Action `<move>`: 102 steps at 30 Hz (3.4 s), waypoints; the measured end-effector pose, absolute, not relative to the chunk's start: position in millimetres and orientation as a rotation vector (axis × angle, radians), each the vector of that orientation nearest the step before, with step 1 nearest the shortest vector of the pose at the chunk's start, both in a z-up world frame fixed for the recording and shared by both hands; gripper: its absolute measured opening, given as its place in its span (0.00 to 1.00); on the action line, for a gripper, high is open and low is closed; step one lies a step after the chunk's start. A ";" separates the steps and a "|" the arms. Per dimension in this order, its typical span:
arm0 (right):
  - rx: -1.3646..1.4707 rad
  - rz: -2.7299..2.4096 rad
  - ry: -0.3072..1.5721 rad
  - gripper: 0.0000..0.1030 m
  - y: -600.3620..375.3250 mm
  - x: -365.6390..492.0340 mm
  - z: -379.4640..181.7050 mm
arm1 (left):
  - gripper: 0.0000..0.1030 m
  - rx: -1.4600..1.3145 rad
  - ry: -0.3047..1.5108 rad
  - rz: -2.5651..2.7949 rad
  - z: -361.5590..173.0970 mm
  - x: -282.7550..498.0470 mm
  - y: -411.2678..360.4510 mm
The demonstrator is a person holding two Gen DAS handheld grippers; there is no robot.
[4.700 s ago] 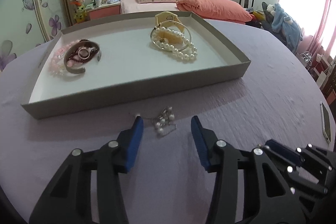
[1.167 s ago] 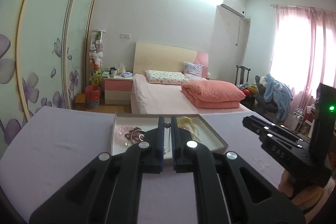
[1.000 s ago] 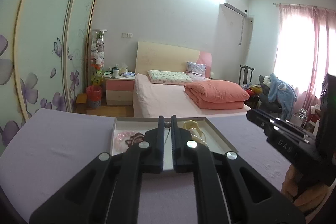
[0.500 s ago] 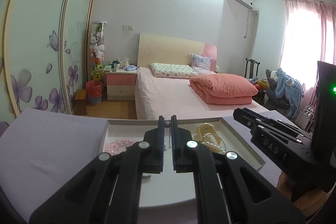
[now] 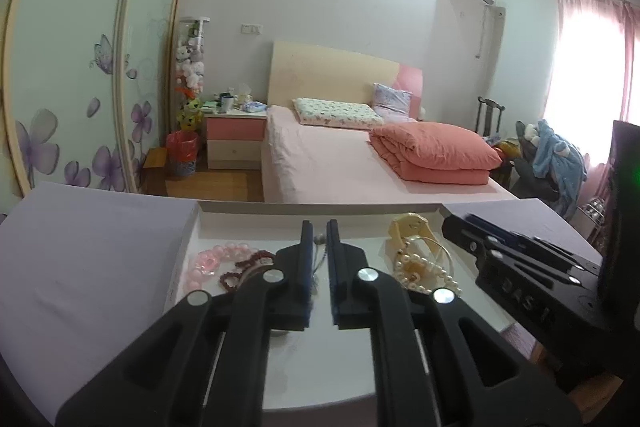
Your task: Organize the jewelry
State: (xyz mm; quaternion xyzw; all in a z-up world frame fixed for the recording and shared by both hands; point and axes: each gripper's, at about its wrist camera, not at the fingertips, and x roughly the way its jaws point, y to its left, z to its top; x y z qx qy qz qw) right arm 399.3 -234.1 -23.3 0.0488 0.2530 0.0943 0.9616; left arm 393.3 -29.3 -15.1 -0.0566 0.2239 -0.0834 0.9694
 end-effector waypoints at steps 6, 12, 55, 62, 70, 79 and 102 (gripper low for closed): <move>0.123 0.173 0.485 0.52 -244.3 393.3 -17.3 | 0.32 -0.143 0.450 -0.141 -13.0 393.5 -18.5; 0.136 0.154 0.474 0.52 -250.8 391.1 -14.4 | 0.45 -0.161 0.438 -0.117 -9.3 386.0 -7.5; 0.026 0.142 0.319 0.98 -250.5 160.8 -15.7 | 0.96 -0.103 0.280 -0.077 1.7 108.5 25.5; 0.023 0.149 0.314 0.98 -251.1 155.8 -16.6 | 0.96 -0.120 0.281 -0.082 2.3 107.1 27.8; 0.023 0.150 0.314 0.98 -251.3 155.3 -16.9 | 0.96 -0.118 0.275 -0.084 1.8 107.1 27.1; 0.024 0.148 0.313 0.98 -250.4 154.8 -15.9 | 0.96 -0.106 0.285 -0.088 0.7 110.3 24.8; 0.027 0.143 0.304 0.98 -251.4 154.6 -14.3 | 0.96 -0.100 0.289 -0.082 -1.3 111.0 22.3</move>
